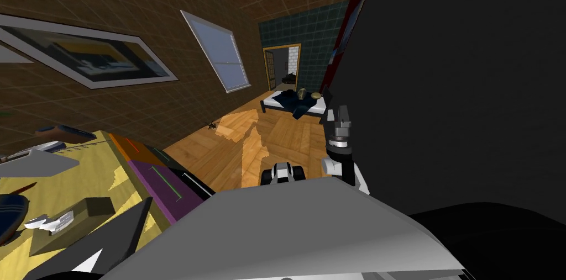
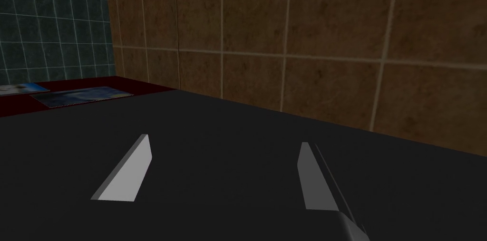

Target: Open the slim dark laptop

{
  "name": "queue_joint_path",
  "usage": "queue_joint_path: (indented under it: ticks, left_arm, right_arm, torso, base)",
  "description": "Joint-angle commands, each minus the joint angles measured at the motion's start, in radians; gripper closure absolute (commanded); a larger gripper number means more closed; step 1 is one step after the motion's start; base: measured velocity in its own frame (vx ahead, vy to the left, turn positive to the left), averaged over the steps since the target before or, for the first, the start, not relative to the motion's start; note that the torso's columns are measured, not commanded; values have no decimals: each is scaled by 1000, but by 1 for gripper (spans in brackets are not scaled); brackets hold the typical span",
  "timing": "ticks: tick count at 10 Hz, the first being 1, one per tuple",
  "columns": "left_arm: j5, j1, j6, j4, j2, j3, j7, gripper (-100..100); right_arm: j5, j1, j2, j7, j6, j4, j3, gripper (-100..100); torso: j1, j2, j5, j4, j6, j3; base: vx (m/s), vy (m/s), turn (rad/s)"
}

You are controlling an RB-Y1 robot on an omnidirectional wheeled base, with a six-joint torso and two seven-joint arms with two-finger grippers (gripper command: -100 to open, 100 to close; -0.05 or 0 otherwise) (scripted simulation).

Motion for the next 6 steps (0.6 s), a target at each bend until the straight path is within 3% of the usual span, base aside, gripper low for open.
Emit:
queue_joint_path:
  ticks: [1, 3, 4, 5, 6]
  left_arm:
    - [35, -1, -77, 77, 9, -4, 5, -100]
    - [35, -1, -136, 119, 9, -4, 5, -100]
    - [86, 54, -163, 153, -5, 10, -30, -100]
    - [113, 66, -192, 182, -5, 10, -30, -100]
    - [130, 66, -234, 237, -5, 10, -30, -100]
  right_arm:
    - [0, 0, 0, 0, 0, 0, 0, 0]
    - [0, 0, 0, 0, 0, 0, 0, 0]
    - [0, 0, 0, 0, 0, 0, 0, 0]
    - [0, 0, 0, 0, 0, 0, 0, 0]
    - [0, 0, 0, 0, 0, 0, 0, 0]
  torso:
    - [1, 5, 0, 1, -1, 3]
    - [1, 11, 1, 4, 0, 7]
    - [1, 10, 1, 3, 0, 6]
    - [1, 2, 0, 1, 1, 2]
    - [1, 1, 0, 0, -1, 0]
  base:
    - [16, -9, 34]
    - [-10, -3, 0]
    - [100, -11, -355]
    - [121, -8, -207]
    - [63, -5, 31]
